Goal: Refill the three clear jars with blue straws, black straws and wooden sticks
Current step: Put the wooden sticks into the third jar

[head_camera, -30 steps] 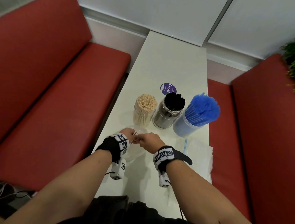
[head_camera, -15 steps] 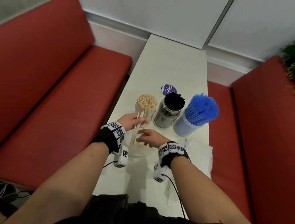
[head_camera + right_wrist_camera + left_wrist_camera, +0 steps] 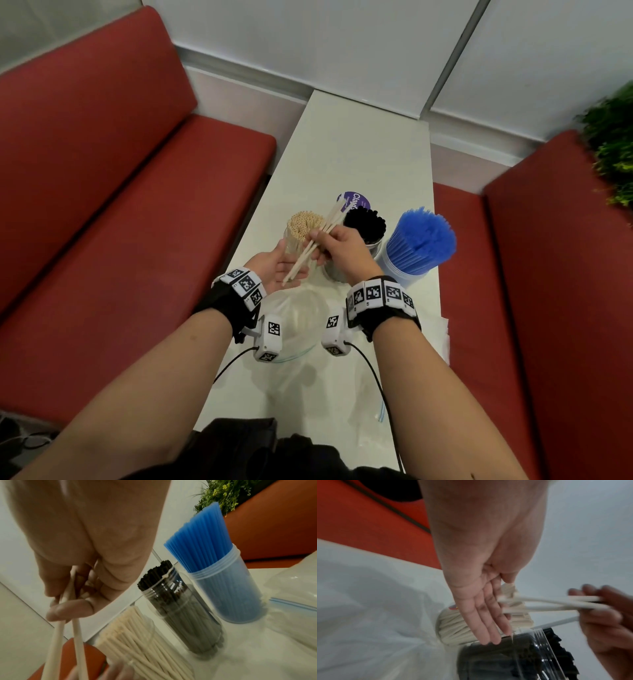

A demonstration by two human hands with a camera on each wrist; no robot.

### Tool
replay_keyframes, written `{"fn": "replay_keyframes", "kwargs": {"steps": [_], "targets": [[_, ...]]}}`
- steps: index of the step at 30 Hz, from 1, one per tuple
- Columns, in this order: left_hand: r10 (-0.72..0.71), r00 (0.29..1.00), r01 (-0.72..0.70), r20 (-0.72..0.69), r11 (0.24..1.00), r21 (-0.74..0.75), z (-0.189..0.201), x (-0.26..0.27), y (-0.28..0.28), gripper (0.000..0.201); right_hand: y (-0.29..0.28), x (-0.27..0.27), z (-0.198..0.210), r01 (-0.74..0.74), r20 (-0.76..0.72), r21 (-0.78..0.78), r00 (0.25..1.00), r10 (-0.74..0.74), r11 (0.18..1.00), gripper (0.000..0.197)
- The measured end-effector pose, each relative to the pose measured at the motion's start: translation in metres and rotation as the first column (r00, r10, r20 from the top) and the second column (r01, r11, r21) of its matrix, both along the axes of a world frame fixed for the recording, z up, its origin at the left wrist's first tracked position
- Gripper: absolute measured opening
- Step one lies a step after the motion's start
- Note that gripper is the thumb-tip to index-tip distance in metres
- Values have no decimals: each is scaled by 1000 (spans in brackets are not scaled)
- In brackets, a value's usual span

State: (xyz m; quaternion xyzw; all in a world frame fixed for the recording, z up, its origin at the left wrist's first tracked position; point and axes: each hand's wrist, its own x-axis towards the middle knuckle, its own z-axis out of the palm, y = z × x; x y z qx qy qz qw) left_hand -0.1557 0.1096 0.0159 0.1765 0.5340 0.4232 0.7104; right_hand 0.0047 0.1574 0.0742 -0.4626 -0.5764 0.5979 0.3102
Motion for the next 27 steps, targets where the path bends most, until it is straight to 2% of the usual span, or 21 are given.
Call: {"fn": "replay_keyframes", "kwargs": {"steps": [3,5,8,12,15,17,19,22,27], "targets": [[95,968,-82,230,994,-66,-5,-2,-4,64,1,-2,17,51,-90,39,995,-47,998,18],[120,926,-103,358,992,-66,-6,-1,-3,64,-1,-5,24,36,-60,71,998,-31,997,18],[144,898,-133,416,990,-56,-2,2,2,55,-7,-6,31,-75,35,109,997,72,991,7],[176,937,-152,301,983,-102,-1,2,8,31,-5,-3,38,-112,117,113,988,98,987,16],[138,977,-120,160,986,-118,-7,4,9,33,3,1,47,-141,170,87,977,125,986,17],[156,981,-142,115,982,-124,-12,5,8,37,12,4,54,-75,145,130,988,55,989,15],[182,975,-169,128,979,-112,-16,4,6,38,21,6,59,56,104,223,991,-81,973,9],[174,974,-157,146,981,-117,-21,0,2,38,32,6,59,228,104,316,956,-273,921,7],[134,986,-119,95,982,-149,-26,-5,-6,37,35,-1,45,278,161,321,926,-341,905,12]]}}
